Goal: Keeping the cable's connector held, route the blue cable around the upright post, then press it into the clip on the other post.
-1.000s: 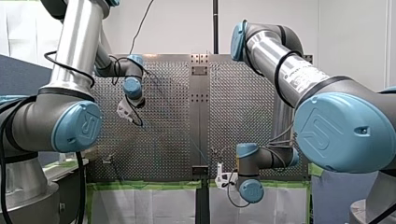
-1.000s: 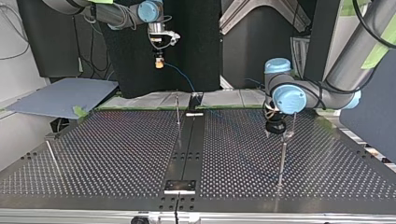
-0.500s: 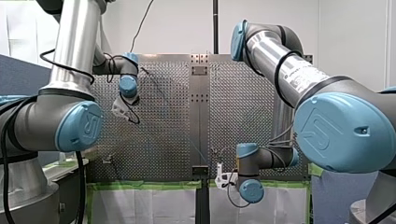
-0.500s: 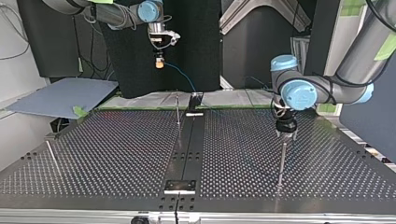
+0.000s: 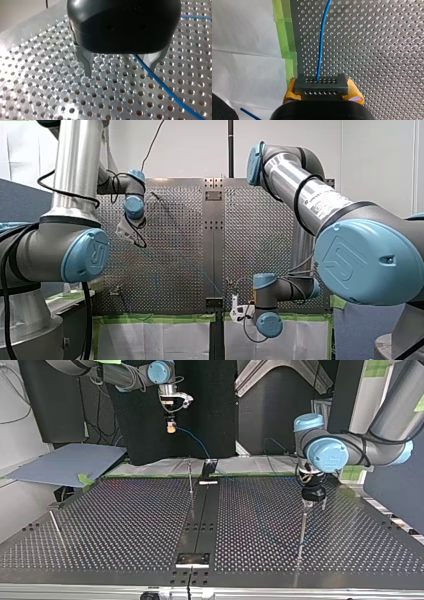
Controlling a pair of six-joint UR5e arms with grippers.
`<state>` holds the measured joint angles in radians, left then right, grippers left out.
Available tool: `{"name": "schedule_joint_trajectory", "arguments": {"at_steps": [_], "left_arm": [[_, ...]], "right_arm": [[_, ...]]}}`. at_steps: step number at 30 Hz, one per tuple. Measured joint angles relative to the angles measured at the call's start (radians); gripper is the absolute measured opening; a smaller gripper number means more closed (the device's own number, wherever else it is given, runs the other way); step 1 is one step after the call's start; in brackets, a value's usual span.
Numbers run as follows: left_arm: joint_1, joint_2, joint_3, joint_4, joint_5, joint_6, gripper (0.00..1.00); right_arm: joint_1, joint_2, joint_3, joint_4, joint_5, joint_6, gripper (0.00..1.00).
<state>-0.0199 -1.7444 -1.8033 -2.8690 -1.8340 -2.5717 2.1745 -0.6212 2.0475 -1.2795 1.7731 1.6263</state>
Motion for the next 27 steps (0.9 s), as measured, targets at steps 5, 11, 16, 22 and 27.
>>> {"name": "schedule_joint_trajectory", "arguments": {"at_steps": [5, 11, 16, 22, 27], "left_arm": [[-0.007, 0.008, -0.015, -0.015, 0.023, 0.018, 1.0], [-0.009, 0.032, -0.055, -0.011, 0.041, 0.027, 1.0], [-0.008, 0.066, -0.081, -0.006, 0.041, 0.03, 1.0], [-0.008, 0.117, -0.1, -0.012, 0.046, 0.034, 1.0], [-0.012, 0.156, -0.117, -0.027, 0.065, 0.053, 1.0]], "right_arm": [[0.0, 0.0, 0.0, 0.0, 0.0, 0.0, 0.0], [0.0, 0.0, 0.0, 0.0, 0.0, 0.0, 0.0], [0.0, 0.0, 0.0, -0.001, -0.001, 0.0, 0.0], [0.0, 0.0, 0.0, -0.002, -0.006, 0.0, 0.0], [0.0, 0.0, 0.0, -0.002, -0.007, 0.0, 0.0]]}}
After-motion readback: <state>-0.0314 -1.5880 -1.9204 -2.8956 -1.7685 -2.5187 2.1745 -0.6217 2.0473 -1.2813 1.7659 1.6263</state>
